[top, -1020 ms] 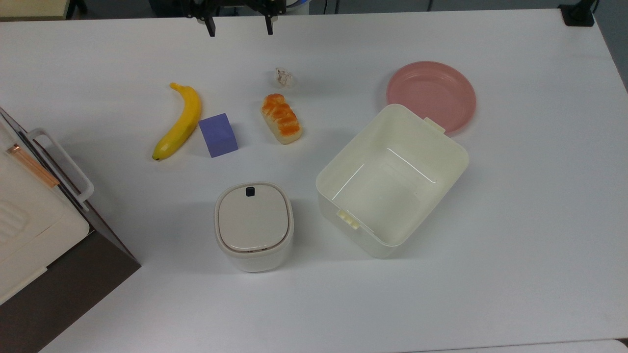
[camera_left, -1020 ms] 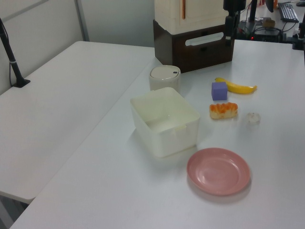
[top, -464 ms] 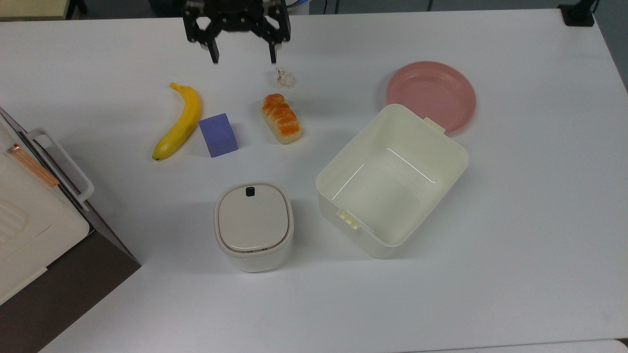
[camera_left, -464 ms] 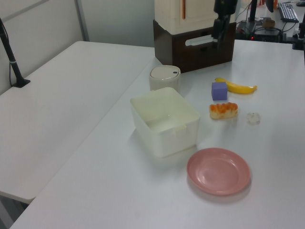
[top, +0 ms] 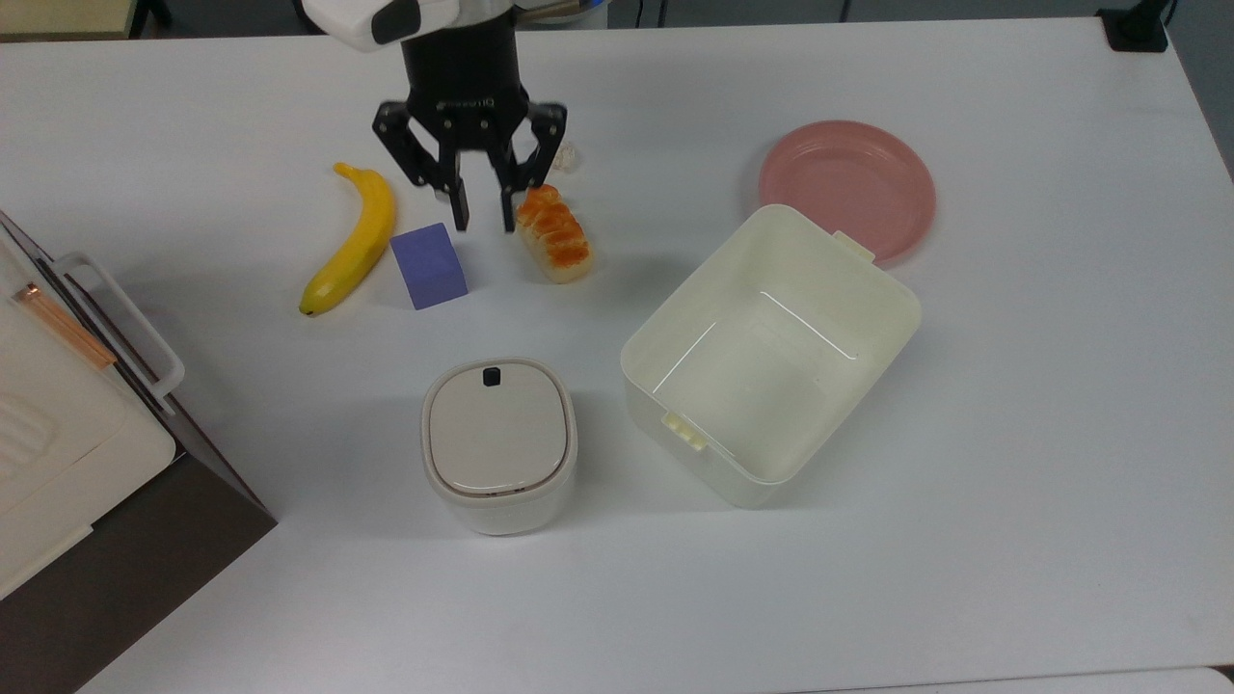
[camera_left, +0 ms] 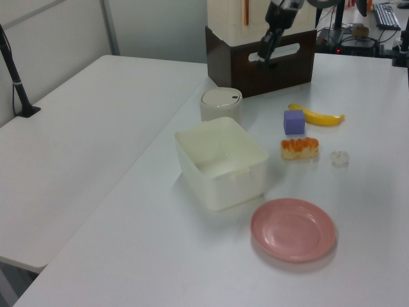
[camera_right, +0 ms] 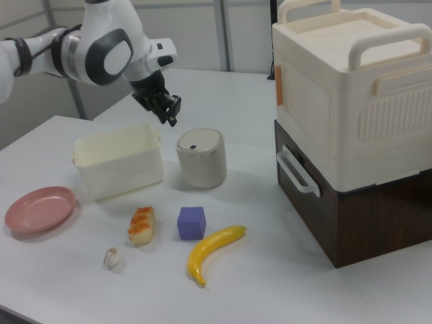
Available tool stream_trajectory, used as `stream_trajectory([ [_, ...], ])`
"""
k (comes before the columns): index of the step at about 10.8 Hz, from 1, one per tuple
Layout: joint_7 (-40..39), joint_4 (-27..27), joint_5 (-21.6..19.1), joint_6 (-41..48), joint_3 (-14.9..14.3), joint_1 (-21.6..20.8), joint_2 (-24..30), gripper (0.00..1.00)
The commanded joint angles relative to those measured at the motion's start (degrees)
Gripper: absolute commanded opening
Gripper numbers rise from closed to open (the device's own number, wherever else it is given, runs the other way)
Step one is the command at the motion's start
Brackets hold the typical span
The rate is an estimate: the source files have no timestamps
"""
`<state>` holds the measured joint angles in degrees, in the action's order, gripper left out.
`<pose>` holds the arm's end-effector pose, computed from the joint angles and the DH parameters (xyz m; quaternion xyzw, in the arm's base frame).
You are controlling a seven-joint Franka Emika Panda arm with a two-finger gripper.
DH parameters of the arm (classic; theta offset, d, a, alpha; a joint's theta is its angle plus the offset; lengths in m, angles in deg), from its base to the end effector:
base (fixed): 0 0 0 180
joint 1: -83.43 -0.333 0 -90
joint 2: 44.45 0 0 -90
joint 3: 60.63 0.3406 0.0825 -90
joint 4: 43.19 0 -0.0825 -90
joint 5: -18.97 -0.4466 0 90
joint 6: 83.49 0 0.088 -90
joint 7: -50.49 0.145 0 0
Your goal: Open the trash can
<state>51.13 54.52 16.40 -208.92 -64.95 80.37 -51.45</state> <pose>0.7098 -0.0105 0.5232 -0.9832 0.0247 -0.1801 0.0149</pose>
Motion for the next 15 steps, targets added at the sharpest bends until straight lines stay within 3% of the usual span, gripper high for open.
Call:
stream_trajectory([
  [1,5.59,-1.29,-0.59,-7.53,-0.42,-1.51,-3.96,0.02],
  [5,5.69,-9.54,-0.41,-8.33,-0.51,-1.69,-13.27,0.02],
  [10,5.25,-10.09,2.13,-17.55,-0.51,-2.30,-19.70,0.02],
  [12,5.16,-9.83,4.85,-17.74,-0.42,-2.30,-20.50,0.00],
  [15,5.07,-9.74,5.21,-17.83,-0.42,-2.48,-21.03,0.00],
])
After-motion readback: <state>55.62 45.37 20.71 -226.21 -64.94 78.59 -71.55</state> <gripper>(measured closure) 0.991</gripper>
